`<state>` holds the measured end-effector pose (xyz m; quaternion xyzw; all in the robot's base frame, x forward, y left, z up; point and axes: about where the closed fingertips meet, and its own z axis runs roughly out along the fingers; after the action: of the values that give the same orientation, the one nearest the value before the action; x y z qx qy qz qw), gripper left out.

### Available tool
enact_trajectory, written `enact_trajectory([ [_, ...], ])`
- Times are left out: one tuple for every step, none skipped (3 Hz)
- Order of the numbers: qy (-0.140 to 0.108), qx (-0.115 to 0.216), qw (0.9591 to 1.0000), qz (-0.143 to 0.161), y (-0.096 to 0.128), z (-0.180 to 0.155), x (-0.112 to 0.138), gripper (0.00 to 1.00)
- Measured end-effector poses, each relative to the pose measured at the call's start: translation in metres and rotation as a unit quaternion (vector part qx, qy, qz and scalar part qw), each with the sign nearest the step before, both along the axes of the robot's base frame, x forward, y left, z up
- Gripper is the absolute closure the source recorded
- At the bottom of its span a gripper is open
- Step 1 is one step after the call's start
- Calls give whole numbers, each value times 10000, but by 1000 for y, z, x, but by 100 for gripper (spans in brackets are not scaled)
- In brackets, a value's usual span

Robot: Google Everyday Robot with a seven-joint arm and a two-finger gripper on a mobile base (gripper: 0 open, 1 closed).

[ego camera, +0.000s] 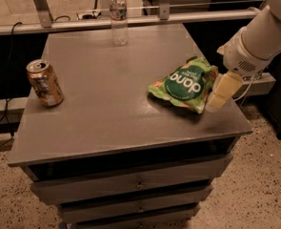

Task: Pick green rice chip bag

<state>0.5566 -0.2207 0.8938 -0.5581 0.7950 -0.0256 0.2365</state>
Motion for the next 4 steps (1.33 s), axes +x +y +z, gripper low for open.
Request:
enact_trajectory([
  [-92,390,9990,-179,-5,-19,37,0],
  [-81,751,9964,-378,-13,-31,64,18],
  [12,1053,9932,-491,-15,-37,78,41],
  [22,1255,9908,-514,-13,-32,83,65],
])
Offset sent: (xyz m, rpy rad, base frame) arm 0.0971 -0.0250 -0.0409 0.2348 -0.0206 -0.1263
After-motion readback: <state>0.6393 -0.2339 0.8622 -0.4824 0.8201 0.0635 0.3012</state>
